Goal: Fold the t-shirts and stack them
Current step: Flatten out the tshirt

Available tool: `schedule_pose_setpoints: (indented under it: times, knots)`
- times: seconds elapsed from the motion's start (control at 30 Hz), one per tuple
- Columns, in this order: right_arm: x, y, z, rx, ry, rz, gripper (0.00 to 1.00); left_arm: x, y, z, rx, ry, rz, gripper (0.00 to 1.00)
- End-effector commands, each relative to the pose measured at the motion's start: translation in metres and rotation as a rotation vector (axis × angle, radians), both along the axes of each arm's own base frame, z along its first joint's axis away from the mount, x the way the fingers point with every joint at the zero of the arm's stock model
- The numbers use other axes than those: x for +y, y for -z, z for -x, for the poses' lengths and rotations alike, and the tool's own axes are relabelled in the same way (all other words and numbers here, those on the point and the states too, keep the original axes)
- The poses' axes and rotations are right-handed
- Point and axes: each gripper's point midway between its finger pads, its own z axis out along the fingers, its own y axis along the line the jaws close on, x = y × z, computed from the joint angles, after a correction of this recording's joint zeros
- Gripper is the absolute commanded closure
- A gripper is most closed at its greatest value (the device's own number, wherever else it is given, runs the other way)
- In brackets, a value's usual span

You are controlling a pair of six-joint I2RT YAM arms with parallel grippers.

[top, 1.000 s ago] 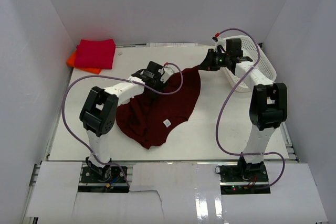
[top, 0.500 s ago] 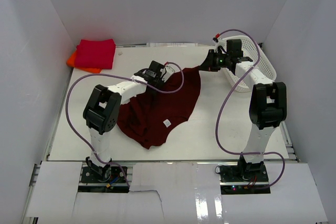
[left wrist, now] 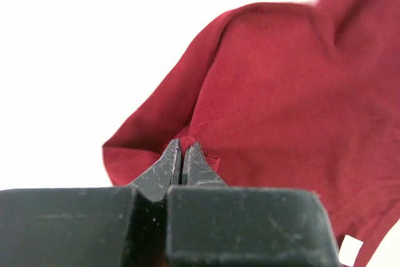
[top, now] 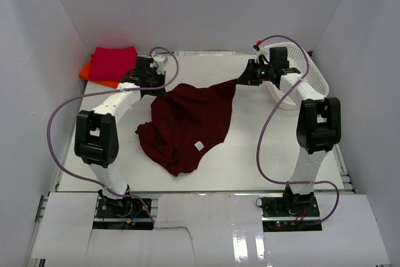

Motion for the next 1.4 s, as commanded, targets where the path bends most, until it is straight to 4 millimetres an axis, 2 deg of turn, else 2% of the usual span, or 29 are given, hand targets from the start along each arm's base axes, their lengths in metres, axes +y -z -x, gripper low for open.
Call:
schedule_pose_setpoints:
  times: [0.0, 0.17, 0.2, 0.37, 0.47, 0.53, 0.6, 0.7, 0.83, 0.87, 1.0, 1.1, 1.2, 1.37]
  knots:
    - [0.0, -0.011, -0.008, -0.043, -0.015, -0.01, 0.92, 0.014, -0.028, 0.008, 0.059, -0.02, 0.269, 1.0]
    - [0.001, -0.012, -0.009, -0.042, -0.019, -0.014, 0.92, 0.027, -0.013, 0.014, 0.134, -0.051, 0.309, 0.93]
    - [0.001, -0.012, -0.009, -0.041, -0.017, -0.014, 0.92, 0.035, -0.007, 0.013, 0.162, -0.077, 0.342, 0.91]
    - [0.001, -0.013, -0.01, -0.043, -0.013, -0.01, 0.92, 0.023, -0.005, 0.017, 0.226, 0.006, 0.49, 0.77]
    - [0.0, -0.012, -0.011, -0.041, -0.011, -0.007, 0.92, 0.012, -0.011, 0.021, 0.236, 0.07, 0.55, 0.57]
    - [0.0, -0.01, -0.011, -0.04, -0.012, -0.006, 0.92, 0.008, -0.014, 0.024, 0.24, 0.102, 0.574, 0.56]
    - [0.001, -0.01, -0.012, -0.038, -0.012, -0.007, 0.92, 0.005, -0.018, 0.026, 0.238, 0.123, 0.592, 0.48]
    - [0.001, -0.01, -0.013, -0.036, -0.013, -0.009, 0.92, 0.002, -0.023, 0.029, 0.233, 0.149, 0.608, 0.47]
    - [0.001, -0.013, -0.015, -0.04, -0.012, -0.01, 0.92, 0.002, -0.02, 0.029, 0.242, 0.148, 0.606, 0.66]
    - [0.001, -0.013, -0.015, -0.042, -0.012, -0.009, 0.92, 0.003, -0.016, 0.028, 0.25, 0.141, 0.599, 0.66]
    - [0.001, -0.015, -0.015, -0.046, -0.013, -0.007, 0.92, 0.008, -0.013, 0.025, 0.24, 0.12, 0.565, 0.62]
    - [0.001, -0.015, -0.015, -0.045, -0.015, -0.01, 0.92, 0.017, -0.009, 0.021, 0.22, 0.088, 0.505, 0.54]
    - [0.001, -0.014, -0.015, -0.045, -0.017, -0.01, 0.92, 0.017, -0.009, 0.021, 0.216, 0.092, 0.493, 0.49]
    - [0.002, -0.015, -0.014, -0.042, -0.019, -0.014, 0.92, 0.02, -0.009, 0.02, 0.189, 0.097, 0.461, 0.49]
